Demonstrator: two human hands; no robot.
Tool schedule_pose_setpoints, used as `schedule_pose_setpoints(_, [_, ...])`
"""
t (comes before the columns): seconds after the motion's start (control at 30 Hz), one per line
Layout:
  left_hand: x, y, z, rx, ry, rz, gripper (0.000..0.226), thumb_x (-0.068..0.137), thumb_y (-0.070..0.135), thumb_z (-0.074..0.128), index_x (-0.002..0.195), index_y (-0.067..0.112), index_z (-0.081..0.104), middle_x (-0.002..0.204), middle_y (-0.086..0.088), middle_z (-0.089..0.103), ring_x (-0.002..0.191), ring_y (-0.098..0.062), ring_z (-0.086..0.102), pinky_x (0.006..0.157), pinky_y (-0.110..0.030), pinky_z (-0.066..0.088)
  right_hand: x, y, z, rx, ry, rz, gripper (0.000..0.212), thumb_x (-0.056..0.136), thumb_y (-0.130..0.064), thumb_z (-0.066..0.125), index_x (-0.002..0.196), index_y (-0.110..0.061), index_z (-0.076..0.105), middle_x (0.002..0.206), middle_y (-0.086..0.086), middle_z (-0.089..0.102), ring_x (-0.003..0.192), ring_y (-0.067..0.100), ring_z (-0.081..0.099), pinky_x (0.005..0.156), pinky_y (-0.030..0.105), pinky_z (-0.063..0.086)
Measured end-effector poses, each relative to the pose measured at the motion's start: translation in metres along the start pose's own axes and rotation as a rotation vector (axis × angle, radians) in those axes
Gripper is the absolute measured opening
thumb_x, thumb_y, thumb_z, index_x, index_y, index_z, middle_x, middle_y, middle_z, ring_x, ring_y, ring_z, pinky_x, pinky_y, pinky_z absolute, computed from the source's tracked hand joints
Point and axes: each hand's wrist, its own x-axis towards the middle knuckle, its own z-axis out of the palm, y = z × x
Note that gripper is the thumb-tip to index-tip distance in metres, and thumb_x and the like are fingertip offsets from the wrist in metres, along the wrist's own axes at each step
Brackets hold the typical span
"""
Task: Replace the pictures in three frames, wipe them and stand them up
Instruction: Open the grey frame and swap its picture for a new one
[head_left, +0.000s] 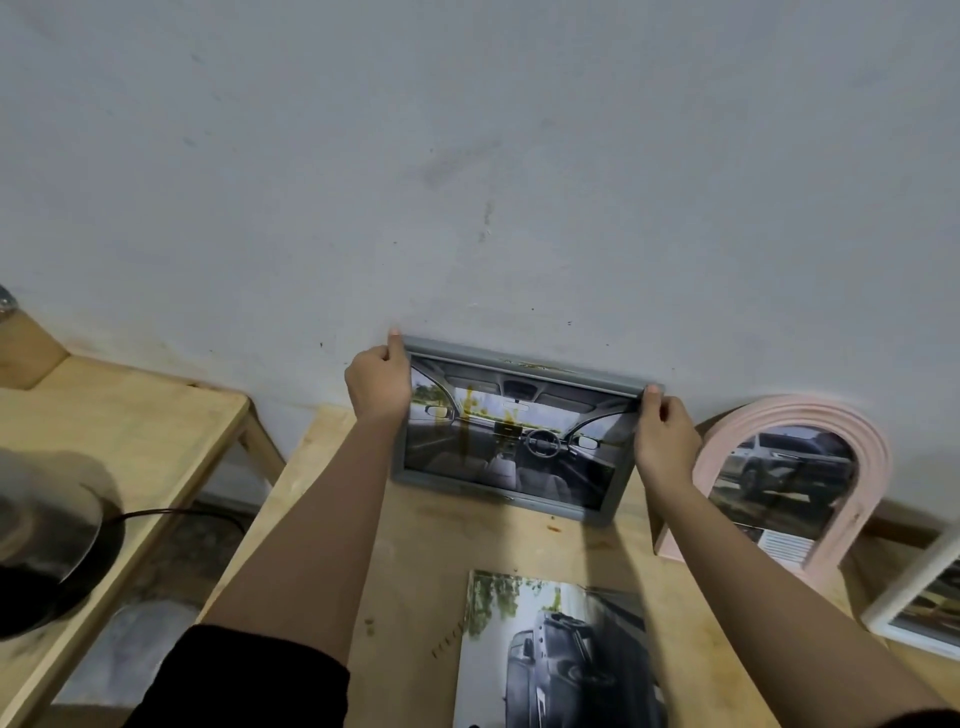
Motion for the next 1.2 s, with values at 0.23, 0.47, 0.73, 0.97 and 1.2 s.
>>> schedule_pose_setpoints(0.23, [-0.036,0.001,-0.027,0.086,0.057,-0.023,0.056,0.099,0.037,0.034,0.056,0.005,0.049,0.060,-0.010,0.051,0.060,-0.024,0.046,0.055,-0.029,0.031,-0.019,-0.014,-0.030,-0.056,-0.097,-0.044,0.050,0.098,-0.035,0.036,0.064,-0.003,0.050,0.067,0.018,0.053,0.071,0.031,0.050,0.065,0.033,0.032])
schedule_pose_setpoints(0.47, [-0.114,0.008,-0.076,0.083,0.220,0.000,0.054,0.099,0.036,0.033,0.054,0.008,0.045,0.054,-0.006,0.046,0.058,-0.025,0.044,0.049,-0.030,0.028,-0.069,-0.012,-0.083,0.106,-0.179,-0.090,0.049,0.096,-0.035,0.044,0.056,-0.006,0.046,0.050,0.007,0.039,0.061,0.024,0.042,0.055,0.032,0.026])
schedule_pose_setpoints(0.73, [-0.253,0.043,-0.087,-0.069,0.341,0.033,0.051,0.093,0.035,0.042,0.047,0.013,0.036,0.049,-0.005,0.038,0.055,-0.026,0.039,0.052,-0.032,0.026,-0.106,0.035,-0.203,0.316,-0.152,0.018,0.053,0.088,-0.040,0.055,0.066,0.008,0.057,0.065,0.014,0.051,0.064,0.022,0.049,0.063,0.031,0.034])
schedule_pose_setpoints(0.97, [-0.386,0.054,-0.004,-0.196,0.152,0.034,0.038,0.093,0.029,0.045,0.063,0.008,0.054,0.064,-0.015,0.053,0.066,-0.024,0.044,0.061,-0.033,0.033,-0.108,0.145,-0.324,0.490,0.003,0.298,0.042,0.074,-0.042,0.067,0.060,-0.003,0.058,0.066,0.019,0.053,0.067,0.024,0.052,0.069,0.041,0.047])
schedule_pose_setpoints(1.2, [-0.475,0.032,0.068,-0.400,-0.143,-0.023,0.032,0.092,0.032,0.054,0.112,0.011,0.069,0.112,-0.007,0.069,0.103,-0.021,0.061,0.093,-0.034,0.048,-0.118,0.235,-0.395,0.571,0.209,0.313,0.020,0.081,-0.030,0.059,0.064,-0.021,0.063,0.074,-0.003,0.058,0.086,0.025,0.057,0.079,0.039,0.046])
